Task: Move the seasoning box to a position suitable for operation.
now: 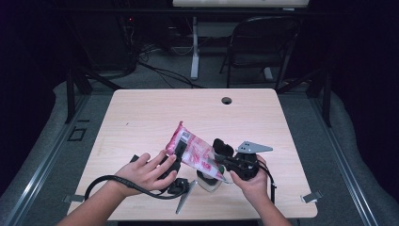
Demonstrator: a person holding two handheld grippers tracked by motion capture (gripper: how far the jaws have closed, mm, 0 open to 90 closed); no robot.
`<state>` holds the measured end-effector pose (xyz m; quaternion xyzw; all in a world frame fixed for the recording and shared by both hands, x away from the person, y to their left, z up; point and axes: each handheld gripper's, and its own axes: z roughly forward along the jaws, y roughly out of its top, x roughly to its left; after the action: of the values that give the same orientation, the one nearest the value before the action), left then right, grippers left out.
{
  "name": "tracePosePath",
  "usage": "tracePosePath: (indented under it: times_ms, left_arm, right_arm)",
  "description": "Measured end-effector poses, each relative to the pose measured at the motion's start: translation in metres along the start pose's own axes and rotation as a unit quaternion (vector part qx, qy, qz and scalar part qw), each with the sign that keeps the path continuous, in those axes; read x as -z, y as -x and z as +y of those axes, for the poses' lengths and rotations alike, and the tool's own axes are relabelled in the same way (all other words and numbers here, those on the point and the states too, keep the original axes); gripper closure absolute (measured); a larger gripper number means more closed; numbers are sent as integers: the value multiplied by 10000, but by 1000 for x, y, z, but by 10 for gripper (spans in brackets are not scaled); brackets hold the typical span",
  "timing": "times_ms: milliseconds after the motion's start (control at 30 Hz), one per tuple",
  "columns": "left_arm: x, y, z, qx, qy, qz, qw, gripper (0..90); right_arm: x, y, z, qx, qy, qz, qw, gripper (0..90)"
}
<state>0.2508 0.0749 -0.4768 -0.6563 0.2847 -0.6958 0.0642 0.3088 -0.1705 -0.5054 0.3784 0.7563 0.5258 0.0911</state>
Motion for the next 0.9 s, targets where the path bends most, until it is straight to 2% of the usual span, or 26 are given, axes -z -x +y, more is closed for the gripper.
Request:
tracePosePath:
  times_ms: [900]
  left_arm:
    - [3,1,0,79,-59,-44,9999,806]
  right_arm:
    - [1,-1,0,33,25,-19,10000,900]
